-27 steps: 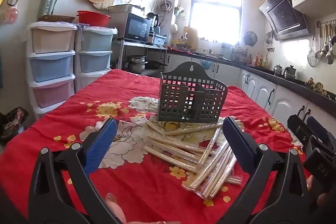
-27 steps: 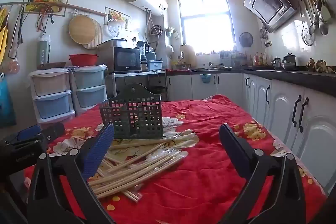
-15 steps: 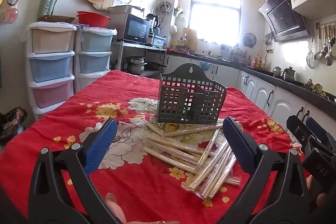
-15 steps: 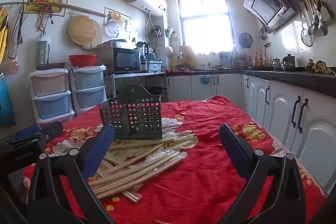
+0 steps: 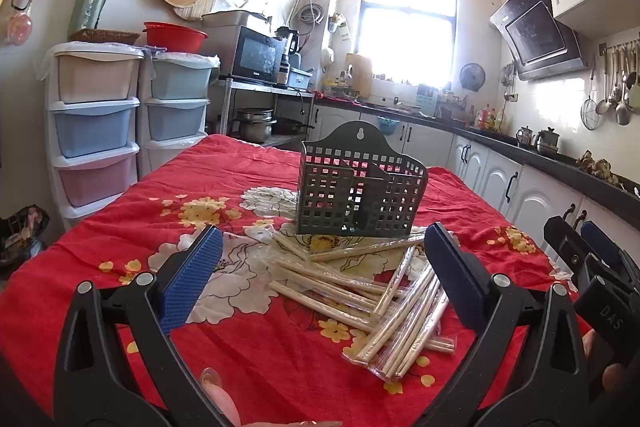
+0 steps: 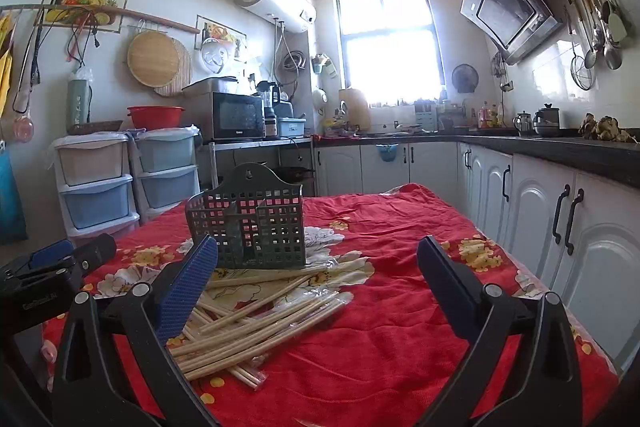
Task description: Organize utensils
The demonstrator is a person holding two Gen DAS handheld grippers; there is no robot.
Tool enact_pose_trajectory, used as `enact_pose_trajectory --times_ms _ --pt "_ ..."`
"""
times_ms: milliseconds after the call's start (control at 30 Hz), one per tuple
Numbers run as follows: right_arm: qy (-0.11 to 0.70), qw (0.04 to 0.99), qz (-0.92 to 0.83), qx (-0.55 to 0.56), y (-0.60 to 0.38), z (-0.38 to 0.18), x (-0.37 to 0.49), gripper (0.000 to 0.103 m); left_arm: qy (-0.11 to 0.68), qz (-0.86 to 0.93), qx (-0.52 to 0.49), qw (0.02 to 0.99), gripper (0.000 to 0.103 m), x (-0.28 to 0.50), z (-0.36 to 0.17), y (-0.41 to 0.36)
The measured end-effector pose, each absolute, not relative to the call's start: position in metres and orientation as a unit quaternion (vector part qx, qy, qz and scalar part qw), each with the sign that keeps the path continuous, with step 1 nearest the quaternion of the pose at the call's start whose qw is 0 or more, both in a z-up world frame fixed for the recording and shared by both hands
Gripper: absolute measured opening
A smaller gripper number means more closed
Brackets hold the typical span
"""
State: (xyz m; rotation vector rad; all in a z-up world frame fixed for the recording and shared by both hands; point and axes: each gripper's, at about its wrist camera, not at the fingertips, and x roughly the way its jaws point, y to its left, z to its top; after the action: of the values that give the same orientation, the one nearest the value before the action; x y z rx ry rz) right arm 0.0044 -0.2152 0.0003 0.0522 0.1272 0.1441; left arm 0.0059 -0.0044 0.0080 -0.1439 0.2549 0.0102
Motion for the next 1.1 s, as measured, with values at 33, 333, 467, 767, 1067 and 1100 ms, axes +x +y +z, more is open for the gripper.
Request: enact_pose_trajectory --times_ms 33,333,467,767,1067,1100 --pt "0.064 0.995 0.072 0.026 -0.2154 0.0004 0.0047 0.097 0.127 0.005 -0.072 0.989 0.093 0.0058 0.0078 -0.004" --pt "0.063 0.995 0.072 0.026 -0.2156 0.0007 0.0045 0.097 0.124 0.001 -0.073 0.99 0.093 -0.0001 0.0055 -0.0014" --pt "0.063 0.995 0.073 0.026 -0.2158 0.0008 0.0047 0.097 0.124 0.001 -0.073 0.99 0.093 -0.0002 0.0056 -0.0014" --pt "0.063 0.995 0.073 0.026 -0.2161 0.0003 0.0051 0.097 0.125 0.001 -0.074 0.989 0.093 0.0002 0.0062 -0.0016" --pt "0.068 0.994 0.077 0.027 -0.2149 0.0026 0.0042 0.097 0.127 0.002 -0.074 0.989 0.093 -0.0012 0.0067 -0.0017" --pt "0.067 0.994 0.078 0.026 -0.2147 0.0027 0.004 0.097 0.127 0.003 -0.075 0.989 0.093 -0.0012 0.0066 -0.0017"
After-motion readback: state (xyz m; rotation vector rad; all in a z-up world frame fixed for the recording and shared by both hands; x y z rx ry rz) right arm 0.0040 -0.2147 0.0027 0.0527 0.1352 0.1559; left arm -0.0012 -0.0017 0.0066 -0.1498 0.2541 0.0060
